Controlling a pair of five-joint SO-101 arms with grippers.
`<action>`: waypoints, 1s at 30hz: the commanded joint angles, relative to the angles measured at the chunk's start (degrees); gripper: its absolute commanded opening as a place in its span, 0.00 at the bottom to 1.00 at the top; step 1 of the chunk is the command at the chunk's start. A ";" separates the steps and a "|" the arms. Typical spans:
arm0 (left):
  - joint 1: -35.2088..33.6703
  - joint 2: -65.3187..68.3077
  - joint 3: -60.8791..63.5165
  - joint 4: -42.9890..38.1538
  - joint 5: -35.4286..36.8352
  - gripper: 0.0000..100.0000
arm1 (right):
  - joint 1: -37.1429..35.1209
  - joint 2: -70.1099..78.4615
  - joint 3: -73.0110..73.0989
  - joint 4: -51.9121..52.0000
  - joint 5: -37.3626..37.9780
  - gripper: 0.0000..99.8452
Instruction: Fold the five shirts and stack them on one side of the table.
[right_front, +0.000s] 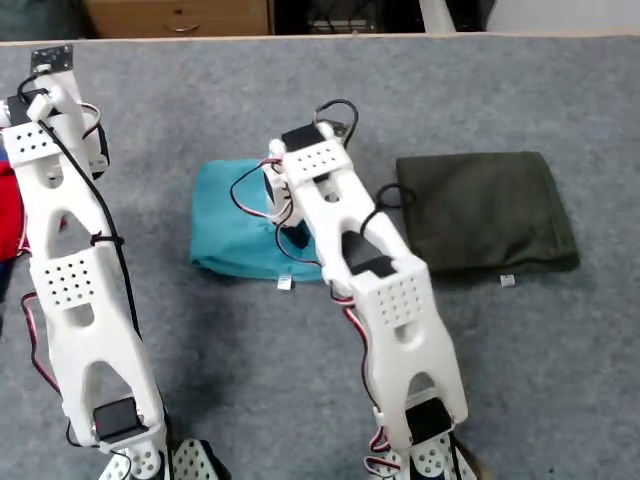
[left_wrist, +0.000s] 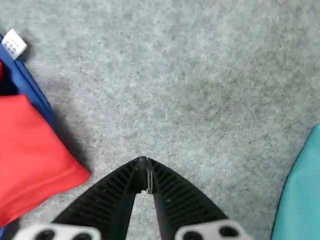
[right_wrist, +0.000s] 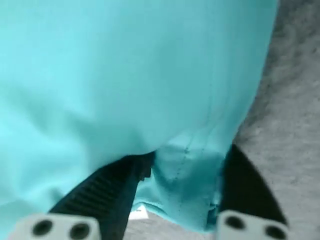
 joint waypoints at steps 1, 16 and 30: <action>-0.48 -4.57 0.04 0.53 -0.70 0.03 | 0.79 2.77 -4.97 4.75 2.46 0.10; -5.93 -4.66 -0.40 0.53 -0.79 0.03 | 8.97 -12.79 -4.53 5.54 18.81 0.01; -8.04 -4.66 0.04 0.53 -0.79 0.03 | 31.91 -31.16 3.21 5.54 51.43 0.01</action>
